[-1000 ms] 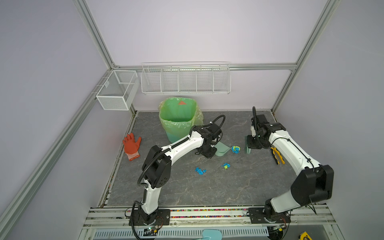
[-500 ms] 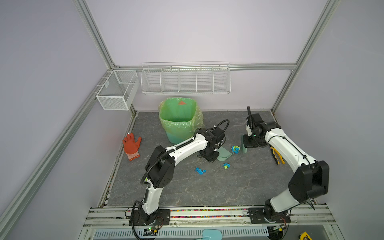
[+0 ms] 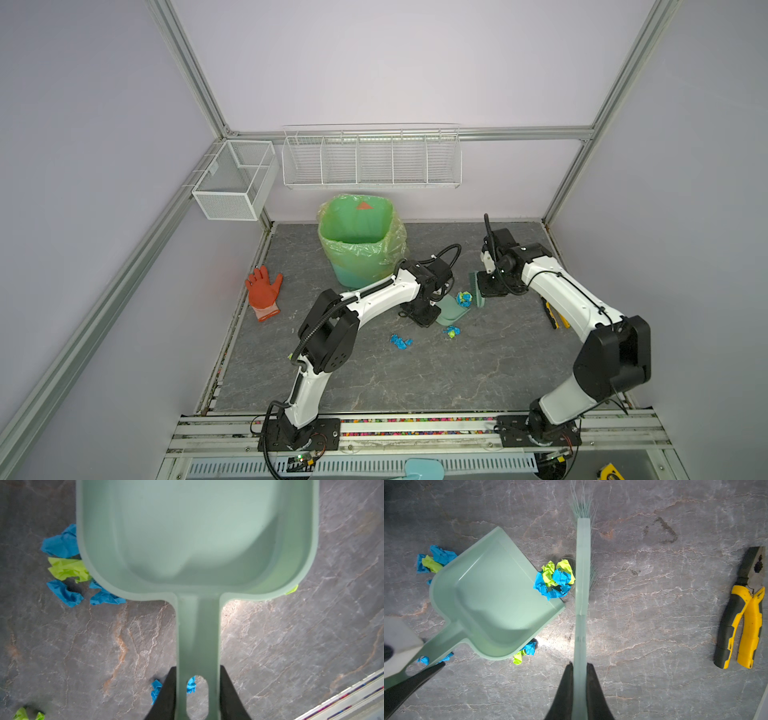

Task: Sweep away the paper scraps from the table
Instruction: 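Sweep the paper scraps into the dustpan with the brush in the right gripper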

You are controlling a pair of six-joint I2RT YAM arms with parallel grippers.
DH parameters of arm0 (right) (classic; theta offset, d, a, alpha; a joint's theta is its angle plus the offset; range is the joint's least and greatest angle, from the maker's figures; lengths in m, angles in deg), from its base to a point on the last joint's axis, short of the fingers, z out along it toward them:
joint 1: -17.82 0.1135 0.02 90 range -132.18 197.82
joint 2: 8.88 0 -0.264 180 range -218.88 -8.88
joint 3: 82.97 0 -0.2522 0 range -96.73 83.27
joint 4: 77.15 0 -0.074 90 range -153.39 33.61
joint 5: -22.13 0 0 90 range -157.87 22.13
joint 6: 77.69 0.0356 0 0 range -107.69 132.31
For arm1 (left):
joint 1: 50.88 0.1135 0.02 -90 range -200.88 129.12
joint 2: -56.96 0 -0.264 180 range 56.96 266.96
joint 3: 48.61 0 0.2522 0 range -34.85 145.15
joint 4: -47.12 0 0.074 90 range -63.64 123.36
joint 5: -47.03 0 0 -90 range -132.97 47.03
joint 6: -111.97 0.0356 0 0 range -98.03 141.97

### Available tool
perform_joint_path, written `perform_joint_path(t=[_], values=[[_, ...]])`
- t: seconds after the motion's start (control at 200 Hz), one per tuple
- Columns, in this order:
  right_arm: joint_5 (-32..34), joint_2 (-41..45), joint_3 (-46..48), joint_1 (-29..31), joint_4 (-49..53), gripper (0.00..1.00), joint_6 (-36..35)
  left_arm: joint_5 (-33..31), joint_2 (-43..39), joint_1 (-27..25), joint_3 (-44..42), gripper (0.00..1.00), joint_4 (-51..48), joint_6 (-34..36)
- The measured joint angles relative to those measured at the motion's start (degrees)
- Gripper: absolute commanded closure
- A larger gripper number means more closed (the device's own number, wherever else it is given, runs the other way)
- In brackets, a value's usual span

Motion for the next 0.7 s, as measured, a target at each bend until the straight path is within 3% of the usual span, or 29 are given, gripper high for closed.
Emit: perform_joint_path(t=[0.375, 0.7], values=[[-5.2, 0.7, 1.1, 2.4, -2.1, 0.93, -5.0, -0.4, 1.1, 0.1, 2.3, 1.0, 0.1, 0.0], [-13.2, 9.4, 6.2, 3.7, -3.4, 0.93, -5.5, -0.2, 1.8, 0.0, 2.2, 1.0, 3.1, -0.2]])
